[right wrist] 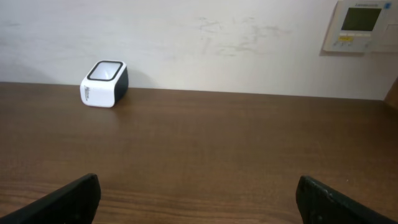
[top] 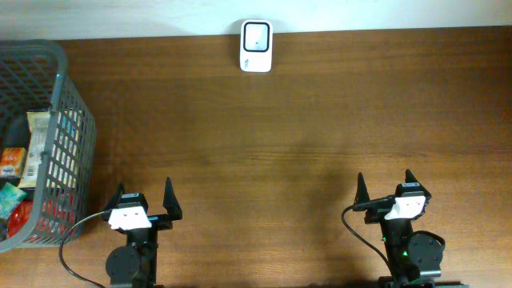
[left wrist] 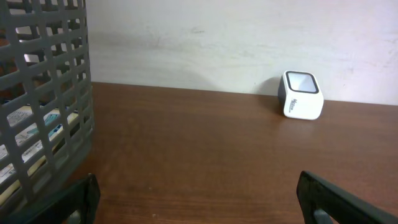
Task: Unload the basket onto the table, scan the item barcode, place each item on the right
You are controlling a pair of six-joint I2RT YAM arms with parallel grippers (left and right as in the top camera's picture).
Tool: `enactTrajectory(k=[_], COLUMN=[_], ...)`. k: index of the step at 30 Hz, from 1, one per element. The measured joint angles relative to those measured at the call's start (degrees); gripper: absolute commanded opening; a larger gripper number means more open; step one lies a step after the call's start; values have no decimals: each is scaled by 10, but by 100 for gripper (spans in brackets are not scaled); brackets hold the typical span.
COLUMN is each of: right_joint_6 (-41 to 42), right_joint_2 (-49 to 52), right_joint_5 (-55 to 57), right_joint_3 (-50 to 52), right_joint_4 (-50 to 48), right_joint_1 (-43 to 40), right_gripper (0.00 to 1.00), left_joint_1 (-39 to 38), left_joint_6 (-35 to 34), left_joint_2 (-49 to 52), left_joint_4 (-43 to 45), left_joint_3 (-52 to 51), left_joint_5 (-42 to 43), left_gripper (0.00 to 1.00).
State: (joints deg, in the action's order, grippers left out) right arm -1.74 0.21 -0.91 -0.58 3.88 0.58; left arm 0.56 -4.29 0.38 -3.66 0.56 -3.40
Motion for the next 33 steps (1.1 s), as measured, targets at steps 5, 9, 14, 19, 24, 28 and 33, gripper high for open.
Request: enactTrajectory(k=[5, 9, 14, 19, 24, 28, 33], right_joint_6=[-5, -8, -11, -11, -11, -12, -13], right_joint_2=[0, 0, 0, 0, 0, 0, 0], right_joint_5=[34, 42, 45, 46, 46, 46, 46], right_joint_3=[0, 0, 0, 0, 0, 0, 0], right_joint_4=[1, 0, 0, 0, 0, 0, 0], right_joint_1=[11, 11, 11, 11, 11, 11, 11], right_gripper=[99, 99, 99, 99, 99, 99, 99], left_joint_1=[19, 19, 19, 19, 19, 19, 19], left_joint_6=[46, 61, 66, 67, 67, 67, 67], left_joint_2=[0, 0, 0, 0, 0, 0, 0], left_joint_4=[-6, -6, -6, -6, -6, -6, -6], left_joint_3=[0, 0, 0, 0, 0, 0, 0], left_joint_5=[19, 24, 26, 26, 26, 26, 26], left_gripper=[99, 99, 99, 99, 99, 99, 99])
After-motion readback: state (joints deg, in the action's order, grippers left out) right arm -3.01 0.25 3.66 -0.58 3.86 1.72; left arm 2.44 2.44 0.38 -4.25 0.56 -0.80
